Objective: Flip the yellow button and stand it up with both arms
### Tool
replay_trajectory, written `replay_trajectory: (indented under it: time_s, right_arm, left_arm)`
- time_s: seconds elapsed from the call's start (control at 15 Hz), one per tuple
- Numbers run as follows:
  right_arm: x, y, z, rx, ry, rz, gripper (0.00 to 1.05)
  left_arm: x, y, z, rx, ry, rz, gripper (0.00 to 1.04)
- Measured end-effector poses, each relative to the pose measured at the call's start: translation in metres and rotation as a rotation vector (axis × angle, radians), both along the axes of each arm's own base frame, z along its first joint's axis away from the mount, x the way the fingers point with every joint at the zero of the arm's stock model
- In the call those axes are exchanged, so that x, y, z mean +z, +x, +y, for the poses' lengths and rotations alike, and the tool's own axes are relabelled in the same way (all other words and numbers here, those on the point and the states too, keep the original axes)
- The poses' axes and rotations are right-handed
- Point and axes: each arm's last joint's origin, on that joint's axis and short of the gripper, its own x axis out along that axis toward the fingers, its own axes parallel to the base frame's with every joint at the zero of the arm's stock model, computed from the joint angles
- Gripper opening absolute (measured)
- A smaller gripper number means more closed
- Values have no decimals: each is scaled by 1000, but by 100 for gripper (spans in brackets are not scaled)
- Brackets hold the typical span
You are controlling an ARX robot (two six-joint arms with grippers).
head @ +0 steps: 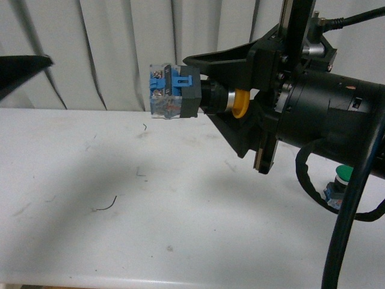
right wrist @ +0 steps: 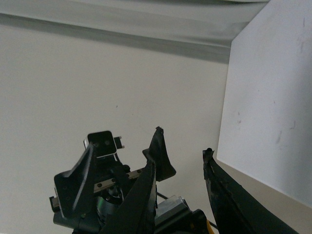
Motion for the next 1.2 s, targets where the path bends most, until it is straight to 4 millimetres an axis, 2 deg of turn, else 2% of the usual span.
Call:
replay_trajectory:
  time_s: [0.2,0.27,0.33,0.4,0.6,0.67,0.73,0.87,1.0,1.2]
  right_arm:
    - [4,3,-9,-27,4,-12,30]
    - [5,4,-11,-35,3,-17,30]
    - [5,5,-13,-42,1,-20,30]
    - [4,6,-17,-54,-2,-24,30]
    - [8,7,-21,-79,-16,-57,30]
    - [10,7,-23,-86,-16,-72,30]
    - [12,7,-24,-88,-17,-84,30]
    - [12,7,-24,-90,-25,-92,30]
    - [12,7,-23,-90,-32,-104,30]
    - [12,7,-23,-95,-40,-116,30]
  left_arm:
    - [24,-28,42,127,317,-145,98]
    - [31,-50,48,279,528,-290,92]
    - [25,-77,47,456,683,-309,77]
    - [9,-99,44,555,763,-295,61]
    - [-15,-117,29,550,804,-316,19]
    - [-20,-121,27,554,805,-314,8]
    - [-23,-125,24,559,807,-324,2]
    - [-30,-131,21,557,807,-321,2]
    - [-38,-137,9,533,805,-327,2]
    - [-44,-144,11,560,809,-320,2]
